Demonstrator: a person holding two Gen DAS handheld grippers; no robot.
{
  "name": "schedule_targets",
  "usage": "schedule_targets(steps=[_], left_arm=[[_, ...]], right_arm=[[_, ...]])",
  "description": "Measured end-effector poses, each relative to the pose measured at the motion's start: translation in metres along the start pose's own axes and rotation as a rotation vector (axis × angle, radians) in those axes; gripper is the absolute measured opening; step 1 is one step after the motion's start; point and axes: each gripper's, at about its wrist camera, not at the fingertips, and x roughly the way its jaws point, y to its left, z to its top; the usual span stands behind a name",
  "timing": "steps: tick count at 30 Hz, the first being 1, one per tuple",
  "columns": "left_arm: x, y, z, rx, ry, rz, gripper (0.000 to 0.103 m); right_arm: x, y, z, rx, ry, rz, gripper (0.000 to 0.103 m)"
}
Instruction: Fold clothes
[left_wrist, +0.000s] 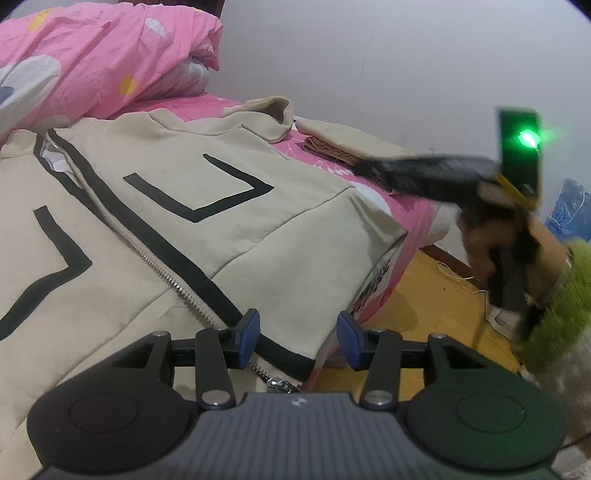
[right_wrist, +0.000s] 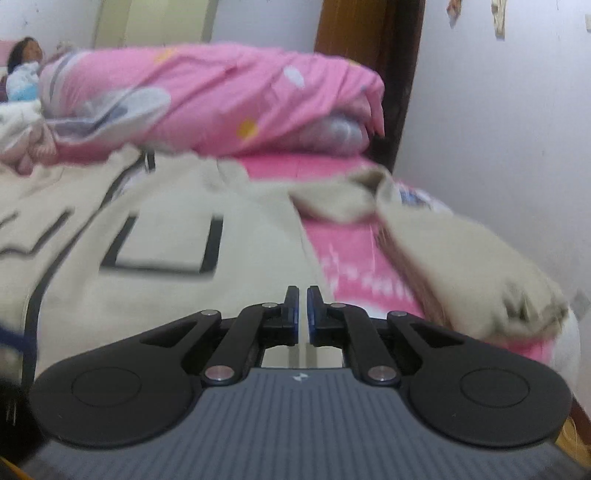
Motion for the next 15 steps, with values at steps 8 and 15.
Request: schedule_targets(steps=[8,15], left_arm=[[-0.002,0.007,-0.003,-0.024,-0.017,-0.033,0.048],[-0.004,0.011,-0.006,-0.038,-0.033,-0.068,0.052]], right_arm=[[0.055,-0.009,-0.003,-0.105,0.124,-0.029,0.003],[0.084,0.008,0.033,-0.218,0.090,0.008,0.002]])
